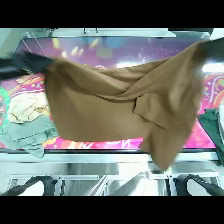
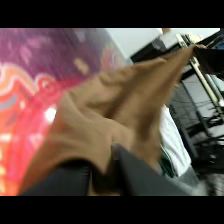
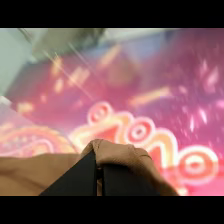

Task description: Fold the shirts.

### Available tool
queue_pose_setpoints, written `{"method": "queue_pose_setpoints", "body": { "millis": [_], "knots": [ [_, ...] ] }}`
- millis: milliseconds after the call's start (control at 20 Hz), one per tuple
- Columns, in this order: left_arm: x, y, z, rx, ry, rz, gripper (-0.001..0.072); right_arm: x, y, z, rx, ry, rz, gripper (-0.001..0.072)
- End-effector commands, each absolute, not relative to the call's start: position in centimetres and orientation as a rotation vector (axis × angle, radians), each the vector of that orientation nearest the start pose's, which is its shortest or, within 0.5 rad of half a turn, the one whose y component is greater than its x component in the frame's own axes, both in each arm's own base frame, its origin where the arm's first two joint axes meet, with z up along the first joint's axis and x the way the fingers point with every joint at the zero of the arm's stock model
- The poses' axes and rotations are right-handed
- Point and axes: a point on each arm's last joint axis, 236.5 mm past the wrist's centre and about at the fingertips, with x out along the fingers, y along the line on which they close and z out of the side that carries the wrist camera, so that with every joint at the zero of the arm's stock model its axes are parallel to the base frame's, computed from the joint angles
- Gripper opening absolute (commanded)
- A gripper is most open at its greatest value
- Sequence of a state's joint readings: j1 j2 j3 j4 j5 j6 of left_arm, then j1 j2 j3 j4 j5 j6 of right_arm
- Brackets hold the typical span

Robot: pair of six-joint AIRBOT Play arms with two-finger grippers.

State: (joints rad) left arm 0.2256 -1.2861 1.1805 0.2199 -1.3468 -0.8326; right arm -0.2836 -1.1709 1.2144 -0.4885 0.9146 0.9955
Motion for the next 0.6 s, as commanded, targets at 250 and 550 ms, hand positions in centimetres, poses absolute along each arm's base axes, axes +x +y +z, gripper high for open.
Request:
{"method": "queue_pose_setpoints", "body": {
  "millis": [250, 550],
  "knots": [
    [45.6, -6.4, 5.5, -1.016, 0.999, -0.963, 0.0346, 52.1, 1.6, 2.9, 0.728, 0.801, 0.327, 0.0245],
    [35.7, -2.2, 0.6, -0.784, 1.472, -0.598, 0.0346, 43.0, -0.1, 2.9, 0.635, 1.049, 0.379, 0.0021]
  ]
}}
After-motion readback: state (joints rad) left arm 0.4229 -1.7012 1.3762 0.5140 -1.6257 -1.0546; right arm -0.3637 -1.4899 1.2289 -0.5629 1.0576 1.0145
